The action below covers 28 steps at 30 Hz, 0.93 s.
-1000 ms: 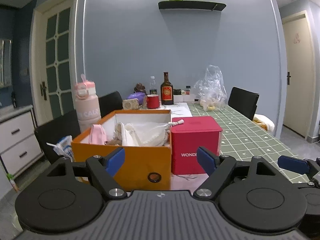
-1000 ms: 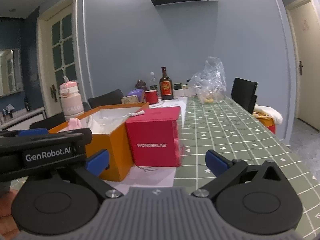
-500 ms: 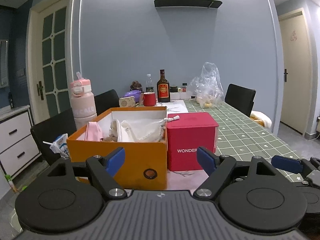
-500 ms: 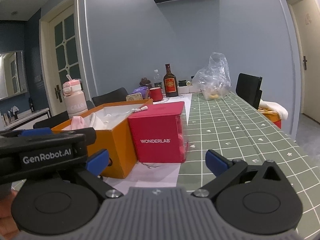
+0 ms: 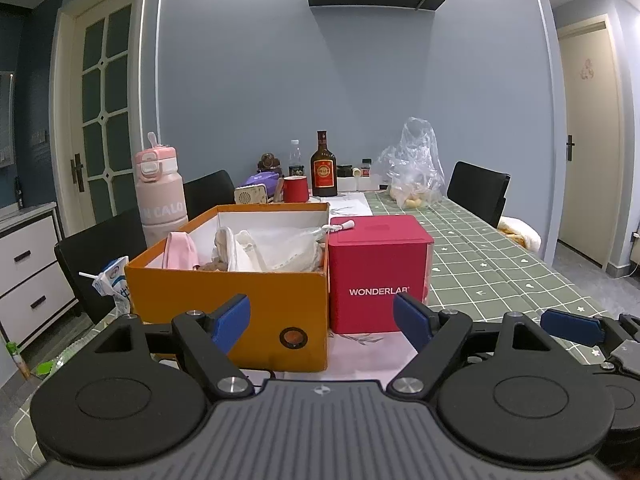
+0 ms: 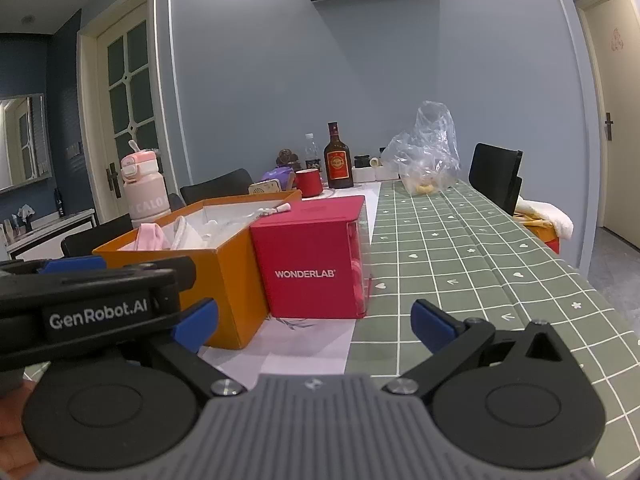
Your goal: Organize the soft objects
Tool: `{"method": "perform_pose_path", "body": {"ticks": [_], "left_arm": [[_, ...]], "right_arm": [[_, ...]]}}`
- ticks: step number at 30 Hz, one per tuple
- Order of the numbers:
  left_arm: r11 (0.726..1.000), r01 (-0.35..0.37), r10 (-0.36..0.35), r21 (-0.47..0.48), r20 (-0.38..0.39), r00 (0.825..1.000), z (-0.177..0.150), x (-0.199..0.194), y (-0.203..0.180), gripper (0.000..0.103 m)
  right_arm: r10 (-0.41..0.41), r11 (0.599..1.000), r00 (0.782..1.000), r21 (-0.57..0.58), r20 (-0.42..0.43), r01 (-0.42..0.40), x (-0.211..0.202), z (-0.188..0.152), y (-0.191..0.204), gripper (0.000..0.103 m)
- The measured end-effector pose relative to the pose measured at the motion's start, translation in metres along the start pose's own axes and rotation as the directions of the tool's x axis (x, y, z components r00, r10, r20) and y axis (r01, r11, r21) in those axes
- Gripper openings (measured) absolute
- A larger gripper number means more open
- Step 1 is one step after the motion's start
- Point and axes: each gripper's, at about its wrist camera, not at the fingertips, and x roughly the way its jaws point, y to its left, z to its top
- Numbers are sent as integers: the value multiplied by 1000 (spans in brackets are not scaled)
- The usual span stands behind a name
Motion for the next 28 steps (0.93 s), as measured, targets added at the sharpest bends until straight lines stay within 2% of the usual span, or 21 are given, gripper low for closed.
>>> {"method": "perform_pose_path", "body": {"ticks": [28], "left_arm": [[1000, 4, -4, -4, -22, 1000, -5, 4, -3, 95]], "right_arm": [[21, 1000, 1000, -8, -23, -21, 5, -5, 1, 100]]}}
